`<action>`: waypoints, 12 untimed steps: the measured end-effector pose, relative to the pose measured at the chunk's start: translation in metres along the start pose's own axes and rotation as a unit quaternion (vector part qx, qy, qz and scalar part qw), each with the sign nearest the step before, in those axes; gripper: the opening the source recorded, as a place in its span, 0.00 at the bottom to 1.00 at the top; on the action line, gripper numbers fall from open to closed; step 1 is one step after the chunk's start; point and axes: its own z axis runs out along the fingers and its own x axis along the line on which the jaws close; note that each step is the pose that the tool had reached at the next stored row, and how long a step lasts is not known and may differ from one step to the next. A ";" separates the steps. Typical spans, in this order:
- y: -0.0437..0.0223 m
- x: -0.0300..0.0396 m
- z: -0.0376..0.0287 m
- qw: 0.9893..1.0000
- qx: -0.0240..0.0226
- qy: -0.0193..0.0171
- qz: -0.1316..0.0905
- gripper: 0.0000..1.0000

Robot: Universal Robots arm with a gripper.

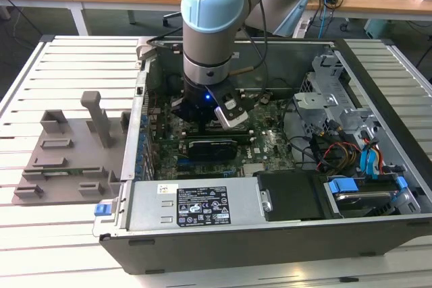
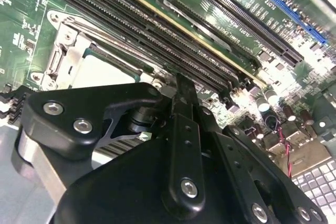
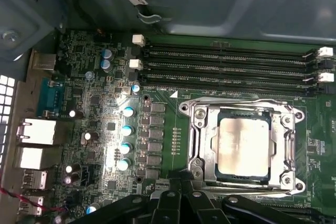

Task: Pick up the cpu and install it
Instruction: 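Install the second cpu locking lever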

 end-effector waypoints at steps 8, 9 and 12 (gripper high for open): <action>0.0078 -0.0058 -0.0050 1.000 0.008 0.002 0.000 0.11; 0.0093 -0.0073 -0.0048 1.000 0.010 0.002 0.000 0.11; 0.0169 -0.0142 -0.0038 1.000 0.018 0.005 0.001 0.11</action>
